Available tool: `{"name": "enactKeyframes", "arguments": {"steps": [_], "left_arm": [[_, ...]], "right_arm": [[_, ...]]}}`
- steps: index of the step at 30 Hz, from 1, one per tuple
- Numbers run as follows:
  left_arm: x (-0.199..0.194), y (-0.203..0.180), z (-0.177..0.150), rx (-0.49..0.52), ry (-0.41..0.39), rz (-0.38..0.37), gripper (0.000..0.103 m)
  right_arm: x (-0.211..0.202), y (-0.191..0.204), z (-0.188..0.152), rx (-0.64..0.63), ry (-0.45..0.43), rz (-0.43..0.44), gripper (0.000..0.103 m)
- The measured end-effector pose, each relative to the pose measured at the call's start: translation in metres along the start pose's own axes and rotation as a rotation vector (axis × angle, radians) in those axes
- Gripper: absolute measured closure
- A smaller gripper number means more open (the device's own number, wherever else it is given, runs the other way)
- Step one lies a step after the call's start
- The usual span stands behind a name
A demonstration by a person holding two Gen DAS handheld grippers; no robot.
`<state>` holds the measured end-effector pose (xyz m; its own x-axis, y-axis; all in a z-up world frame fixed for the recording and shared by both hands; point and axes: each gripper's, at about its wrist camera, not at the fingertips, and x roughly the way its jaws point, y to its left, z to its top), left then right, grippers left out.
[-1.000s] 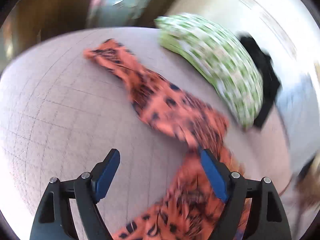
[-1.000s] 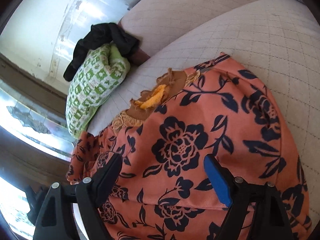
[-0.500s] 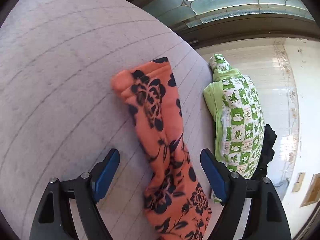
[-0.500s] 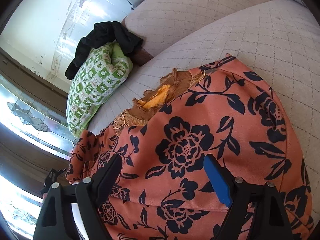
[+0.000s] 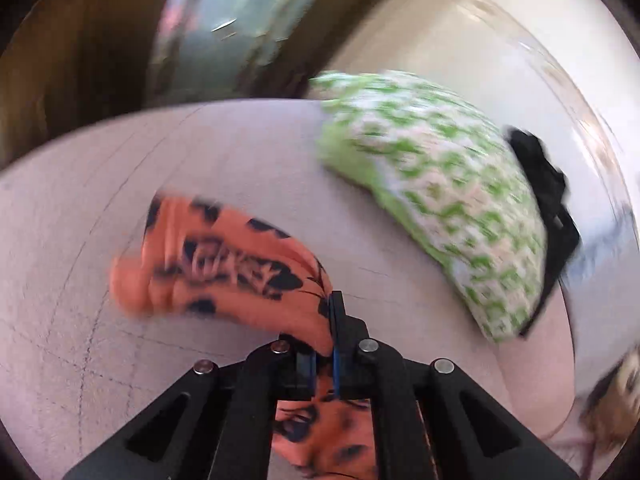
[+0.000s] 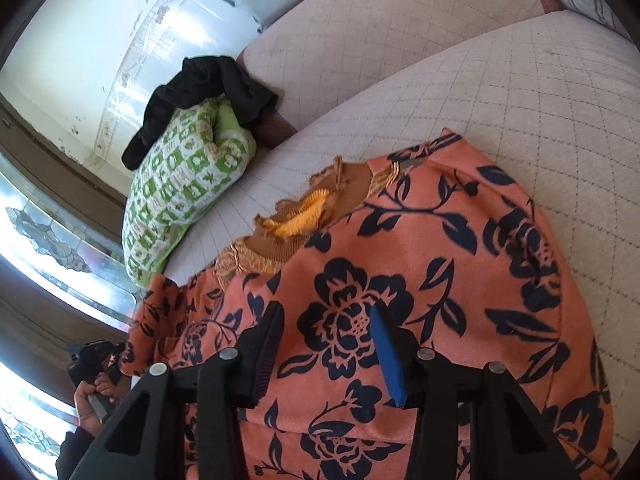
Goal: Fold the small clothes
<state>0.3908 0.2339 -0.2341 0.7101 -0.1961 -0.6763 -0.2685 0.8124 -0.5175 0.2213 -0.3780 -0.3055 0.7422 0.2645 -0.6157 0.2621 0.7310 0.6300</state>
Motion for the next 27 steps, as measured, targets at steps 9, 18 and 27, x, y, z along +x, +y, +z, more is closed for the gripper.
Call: {"name": "enactKeyframes", "arguments": {"steps": [9,18,27], "left_arm": [[-0.070,-0.234,-0.088,0.574,0.080,-0.161,0.098],[-0.088,-0.350,-0.267,1.052,0.401,-0.288,0.050],[-0.045,-0.235,-0.189,0.686,0.188,-0.103,0.024]], "right_arm": [[-0.036,-0.020,0.021,0.122,-0.102,0.055,0.055],[-0.062,-0.058,0.038,0.289,-0.168,0.103,0.048],[-0.053,-0.064,0.045,0.322,-0.107,0.158,0.034]]}}
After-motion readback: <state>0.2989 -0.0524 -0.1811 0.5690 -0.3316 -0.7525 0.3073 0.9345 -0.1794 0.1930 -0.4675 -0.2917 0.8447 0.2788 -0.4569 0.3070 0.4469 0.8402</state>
